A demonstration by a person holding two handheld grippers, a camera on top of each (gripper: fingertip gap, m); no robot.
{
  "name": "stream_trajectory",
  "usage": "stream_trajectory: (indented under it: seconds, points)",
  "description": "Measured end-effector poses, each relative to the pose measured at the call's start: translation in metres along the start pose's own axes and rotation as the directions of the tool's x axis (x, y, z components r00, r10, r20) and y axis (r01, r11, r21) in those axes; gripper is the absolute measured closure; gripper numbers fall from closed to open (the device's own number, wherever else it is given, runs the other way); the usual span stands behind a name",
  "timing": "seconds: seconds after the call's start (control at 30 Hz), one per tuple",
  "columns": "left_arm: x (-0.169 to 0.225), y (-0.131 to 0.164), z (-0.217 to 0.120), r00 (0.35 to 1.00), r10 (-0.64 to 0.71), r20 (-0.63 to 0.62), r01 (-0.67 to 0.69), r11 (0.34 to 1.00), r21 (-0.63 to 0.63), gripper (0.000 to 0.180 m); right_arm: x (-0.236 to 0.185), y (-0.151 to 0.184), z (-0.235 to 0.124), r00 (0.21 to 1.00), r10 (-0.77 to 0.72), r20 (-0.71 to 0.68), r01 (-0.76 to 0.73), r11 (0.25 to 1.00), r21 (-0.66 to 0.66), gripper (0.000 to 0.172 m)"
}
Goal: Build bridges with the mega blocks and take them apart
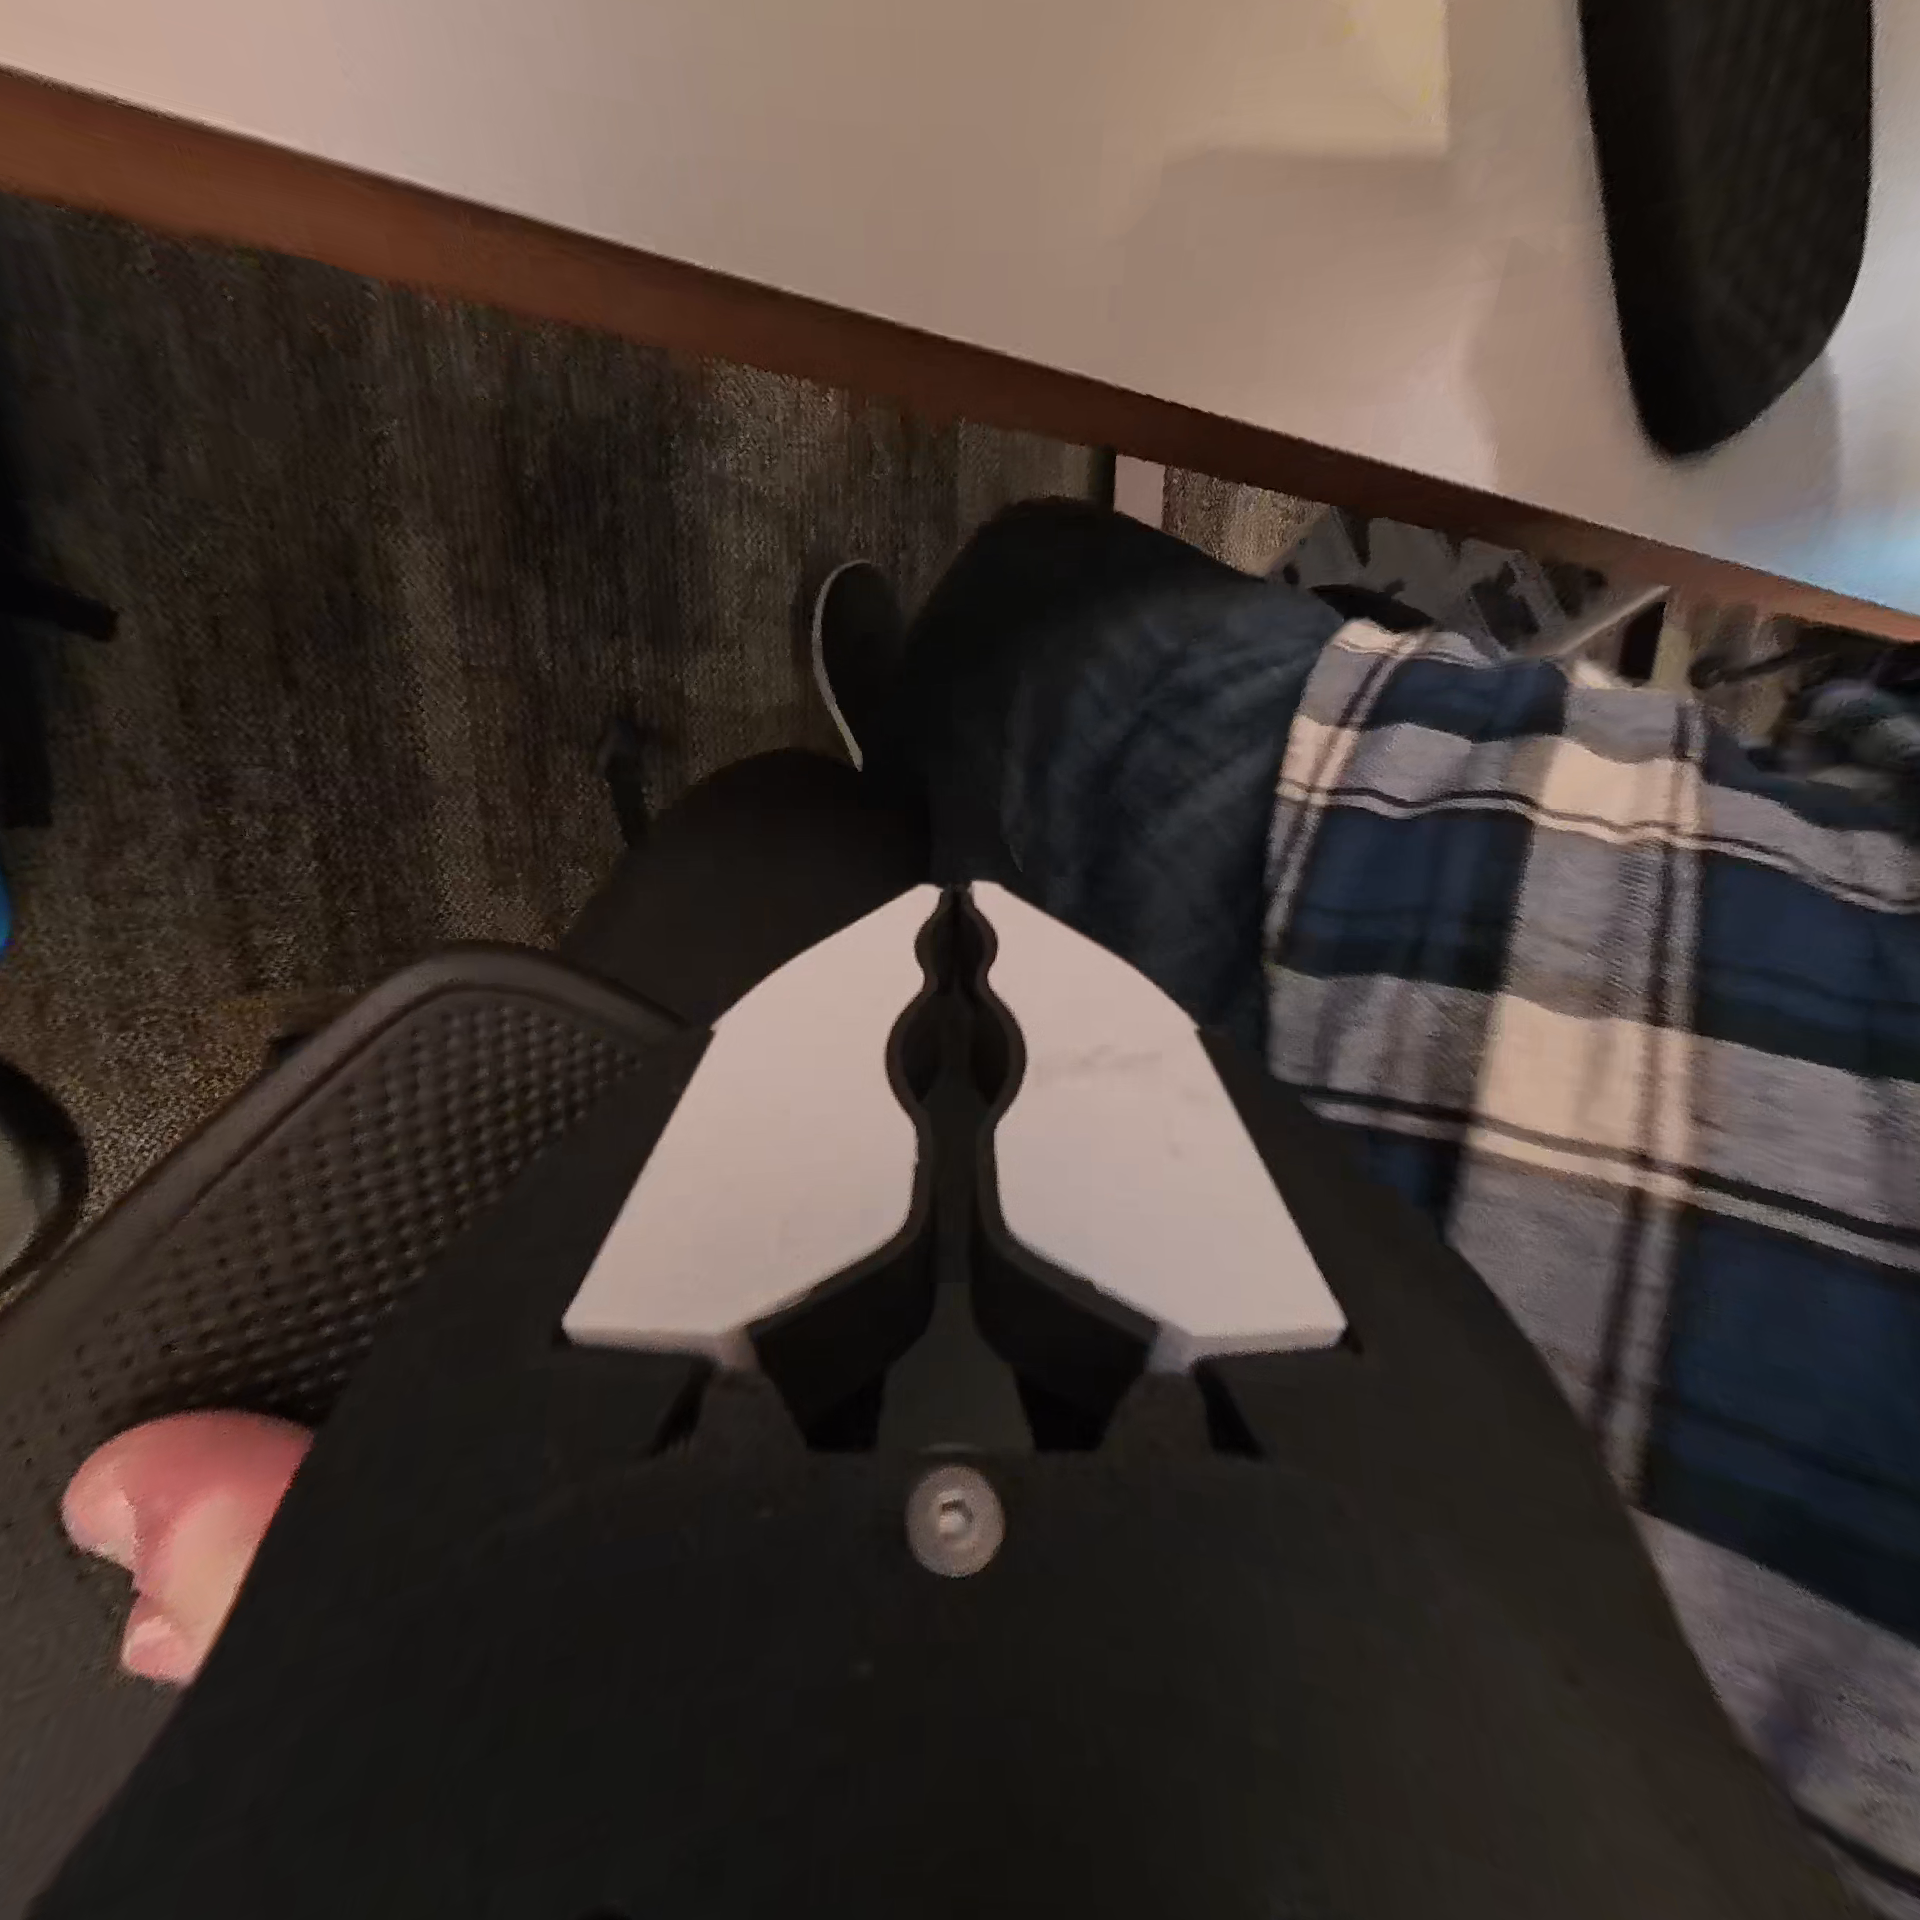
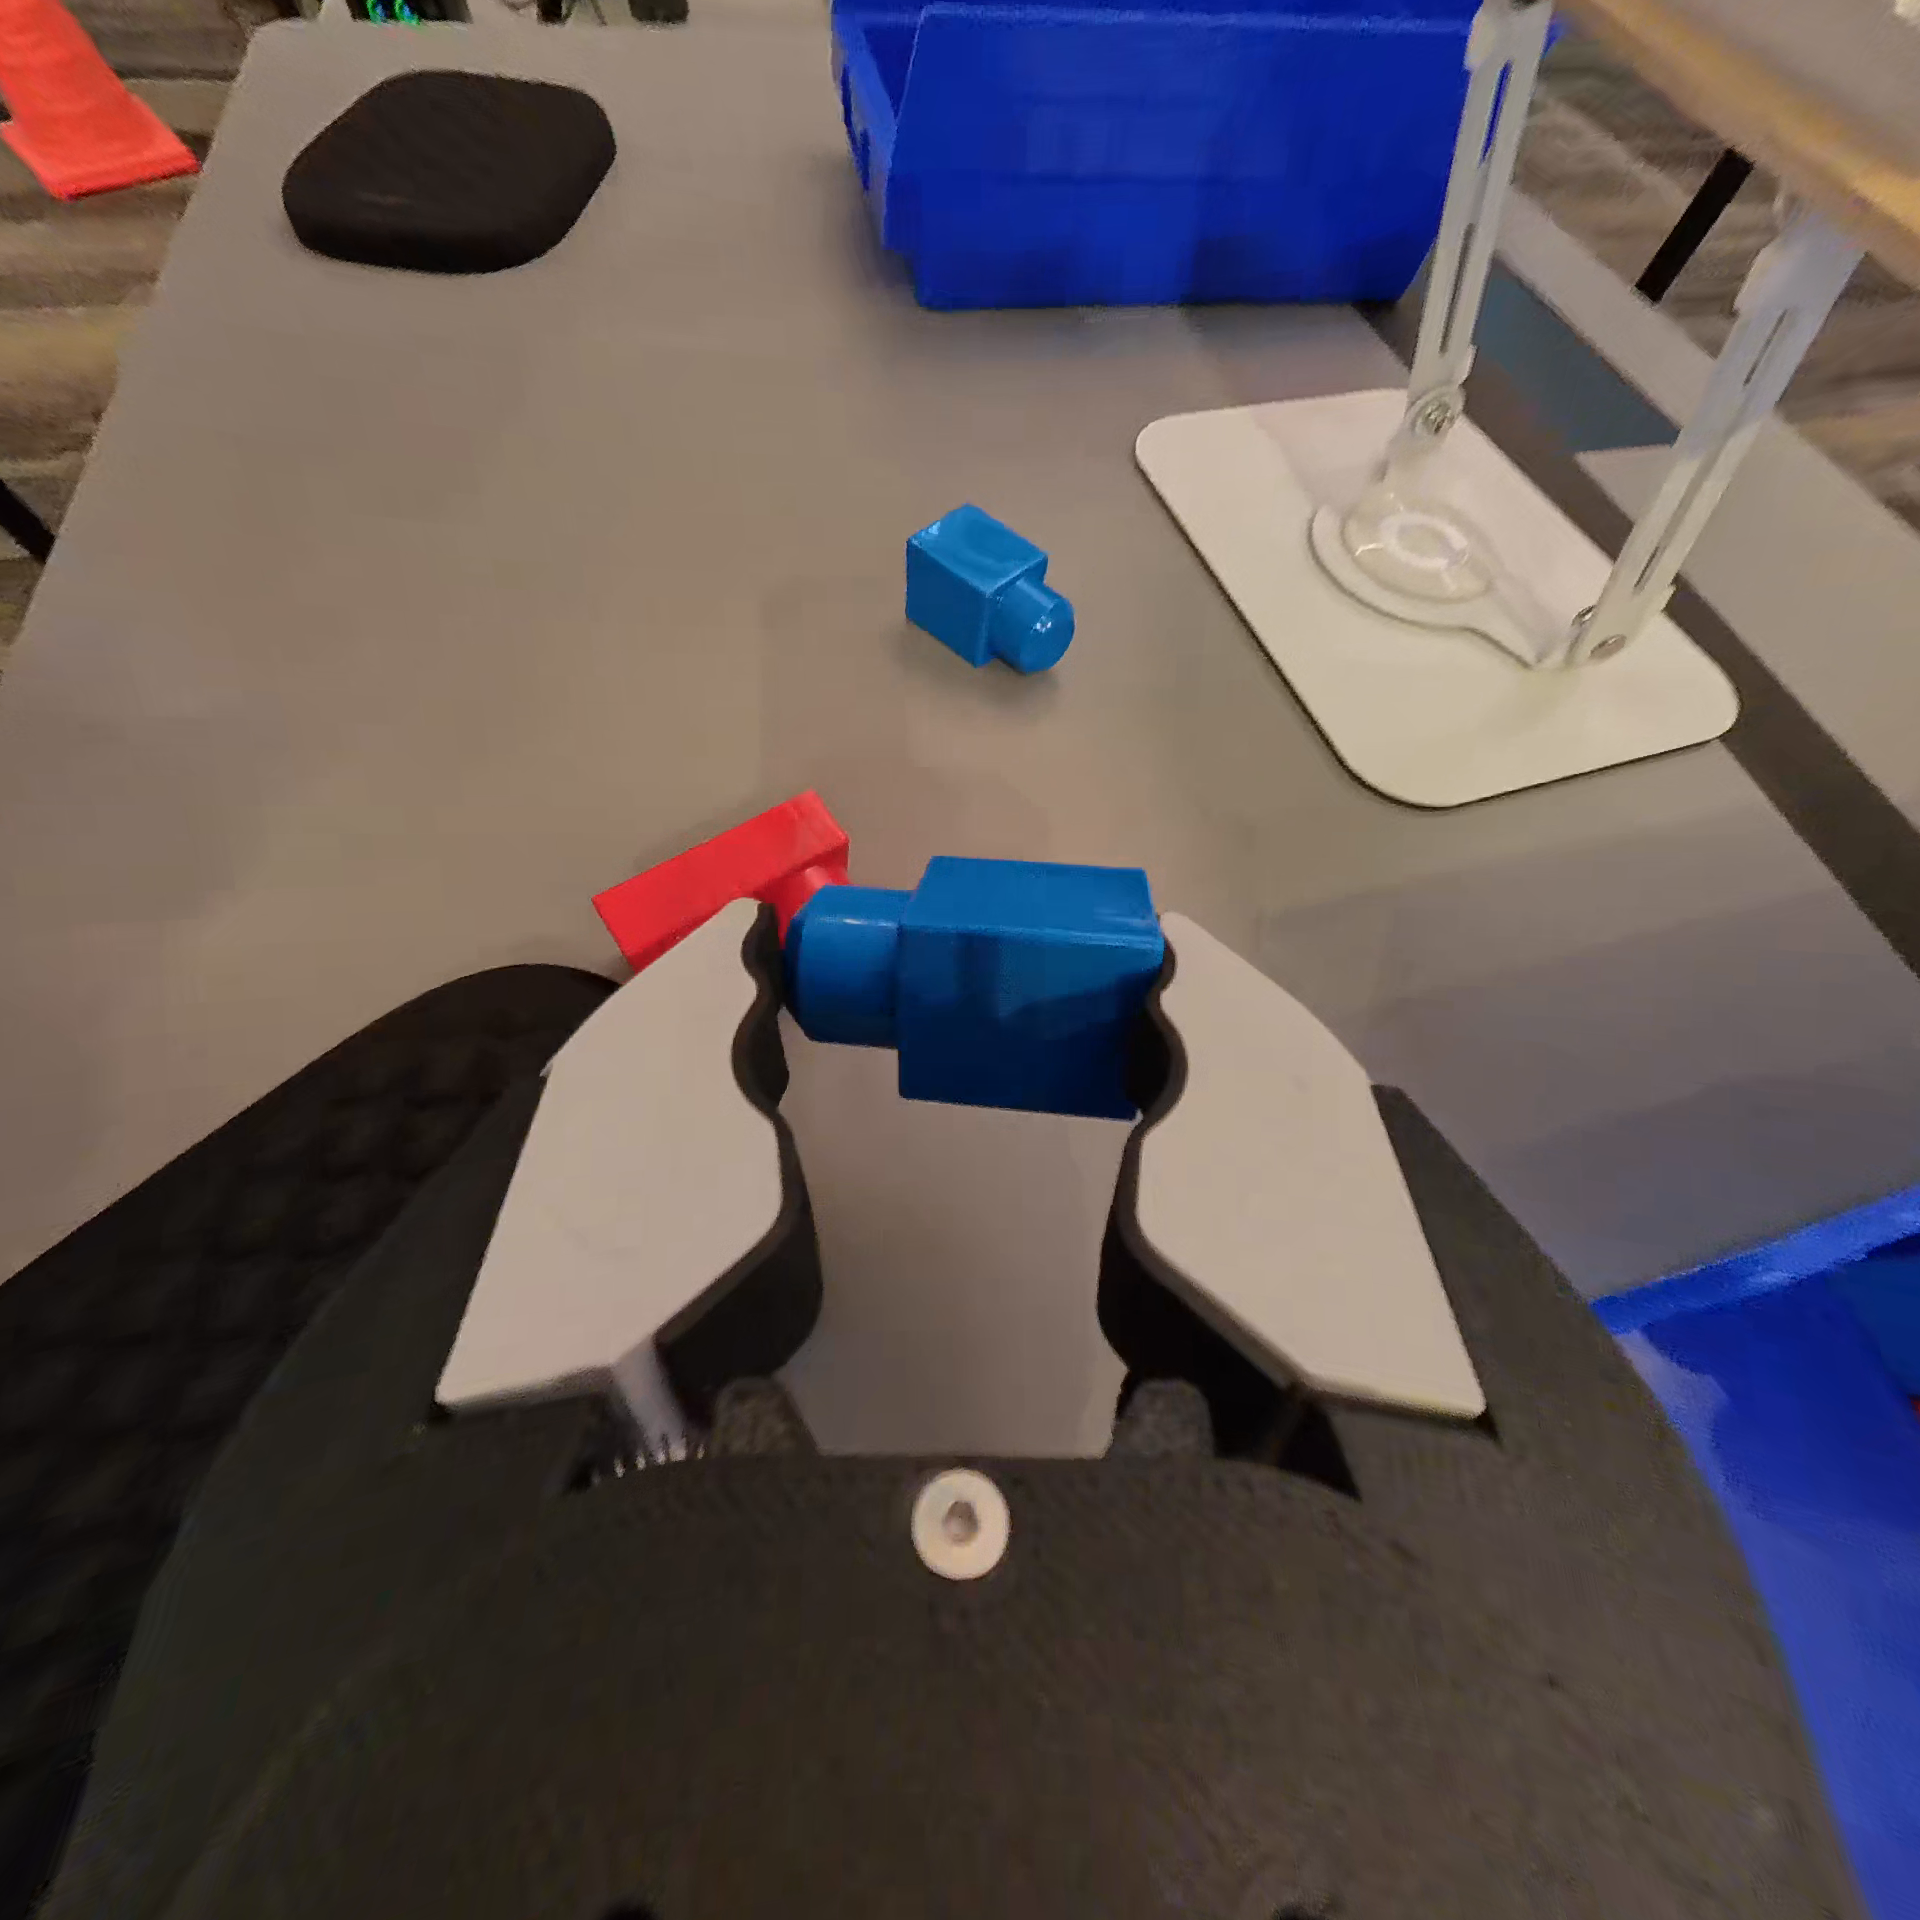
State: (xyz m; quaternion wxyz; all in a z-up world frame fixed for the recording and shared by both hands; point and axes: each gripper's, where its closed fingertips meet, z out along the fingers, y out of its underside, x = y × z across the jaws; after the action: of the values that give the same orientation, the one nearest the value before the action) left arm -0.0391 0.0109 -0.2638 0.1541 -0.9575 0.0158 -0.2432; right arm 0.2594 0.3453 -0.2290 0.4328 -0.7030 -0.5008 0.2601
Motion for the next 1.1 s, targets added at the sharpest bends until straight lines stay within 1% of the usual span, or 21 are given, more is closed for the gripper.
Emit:
stream_trajectory:
  seconds: [0.03, 0.07, 0.17, 0.23, 0.3, 0.33, 0.37, 0.4, 0.47, 0.53, 0.57, 0.63, 0.7, 0.73, 0.8, 0.83, 0.87, 0.97, 1.0, 1.03, 1.1]
  points:
    - [-0.005, 0.000, -0.004, 1.000, -0.013, 0.005, 0.013, 1.000, 0.017, 0.180, -0.001, 0.000, 0.000, 1.000, -0.006, -0.007, 0.006, 1.000, 0.009, 0.106]
    - [-0.009, 0.001, -0.007, 1.000, -0.022, 0.001, 0.022, 0.999, 0.032, 0.180, -0.004, -0.001, 0.000, 1.000, -0.009, -0.005, 0.009, 1.000, 0.023, 0.106]
    - [-0.017, 0.004, -0.018, 1.000, 0.015, -0.009, -0.014, 0.999, 0.032, 0.180, -0.013, -0.026, -0.008, 1.000, 0.003, 0.007, -0.004, 0.982, 0.187, 0.106]
    - [-0.029, 0.002, -0.029, 0.999, 0.033, -0.010, -0.033, 0.999, 0.021, 0.180, -0.019, -0.033, -0.005, 0.999, -0.041, 0.023, 0.036, 0.981, 0.189, 0.106]
    - [-0.058, -0.004, -0.044, 0.995, 0.084, 0.062, -0.081, 0.996, -0.041, 0.180, -0.019, -0.037, 0.000, 0.992, -0.121, -0.030, 0.124, 0.978, 0.167, 0.106]
    - [-0.077, -0.013, -0.049, 0.989, 0.089, 0.115, -0.079, 0.993, -0.091, 0.180, -0.016, -0.039, 0.001, 0.989, -0.132, -0.065, 0.141, 0.979, 0.148, 0.106]
    - [-0.083, -0.038, -0.050, 0.983, 0.140, 0.120, -0.135, 0.989, -0.055, 0.180, -0.014, -0.043, 0.001, 0.988, -0.126, -0.094, 0.138, 0.981, 0.138, 0.106]
    - [-0.084, -0.068, -0.049, 0.959, 0.245, 0.142, -0.249, 0.968, 0.011, 0.180, -0.012, -0.045, 0.001, 0.987, -0.109, -0.115, 0.123, 0.985, 0.120, 0.106]
    - [-0.064, -0.119, -0.041, 0.891, 0.437, 0.122, -0.452, 0.879, 0.152, 0.180, -0.003, -0.043, 0.002, 0.974, -0.100, -0.202, 0.117, 0.991, 0.073, 0.106]
    - [-0.037, -0.153, -0.033, 0.799, 0.592, 0.107, -0.594, 0.748, 0.295, 0.180, 0.003, -0.038, 0.002, 0.959, -0.087, -0.270, 0.098, 0.995, 0.027, 0.106]
    - [-0.025, -0.163, -0.027, 0.761, 0.644, 0.079, -0.626, 0.695, 0.353, 0.180, 0.007, -0.034, 0.002, 0.948, -0.078, -0.309, 0.084, 0.996, 0.005, 0.106]
    - [-0.005, -0.184, -0.017, 0.721, 0.692, 0.044, -0.623, 0.620, 0.477, 0.180, 0.010, -0.032, 0.001, 0.937, -0.034, -0.347, 0.040, 0.999, 0.010, 0.106]
    - [0.015, -0.200, -0.003, 0.680, 0.732, -0.038, -0.600, 0.586, 0.544, 0.180, 0.007, -0.029, 0.007, 0.944, 0.049, -0.326, -0.040, 0.999, 0.035, 0.106]
    - [0.024, -0.210, 0.006, 0.651, 0.758, -0.043, -0.612, 0.558, 0.561, 0.176, 0.006, -0.027, 0.011, 0.947, 0.069, -0.314, -0.061, 0.997, 0.037, 0.106]
    - [0.038, -0.237, 0.027, 0.588, 0.808, 0.046, -0.661, 0.447, 0.603, 0.162, 0.006, -0.023, 0.022, 0.951, 0.056, -0.304, -0.062, 0.998, -0.011, 0.106]
    - [0.044, -0.250, 0.039, 0.573, 0.817, 0.067, -0.682, 0.430, 0.591, 0.155, 0.009, -0.021, 0.027, 0.951, 0.031, -0.309, -0.047, 0.998, -0.047, 0.106]
    - [0.054, -0.264, 0.049, 0.549, 0.832, 0.081, -0.692, 0.398, 0.602, 0.154, 0.012, -0.021, 0.031, 0.952, 0.003, -0.307, -0.026, 0.997, -0.069, 0.106]
    - [0.073, -0.321, 0.076, 0.449, 0.849, 0.280, -0.767, 0.205, 0.608, 0.154, 0.020, -0.028, 0.040, 0.958, -0.027, -0.284, 0.003, 0.996, -0.085, 0.106]
    - [0.080, -0.339, 0.085, 0.420, 0.849, 0.320, -0.771, 0.148, 0.619, 0.154, 0.020, -0.031, 0.043, 0.963, -0.041, -0.266, 0.019, 0.996, -0.087, 0.106]
    - [0.086, -0.355, 0.095, 0.406, 0.849, 0.338, -0.774, 0.123, 0.621, 0.154, 0.021, -0.032, 0.046, 0.966, -0.053, -0.254, 0.032, 0.996, -0.089, 0.106]
    - [0.090, -0.383, 0.115, 0.415, 0.837, 0.358, -0.781, 0.126, 0.611, 0.150, 0.021, -0.028, 0.053, 0.974, -0.052, -0.222, 0.030, 0.994, -0.103, 0.106]
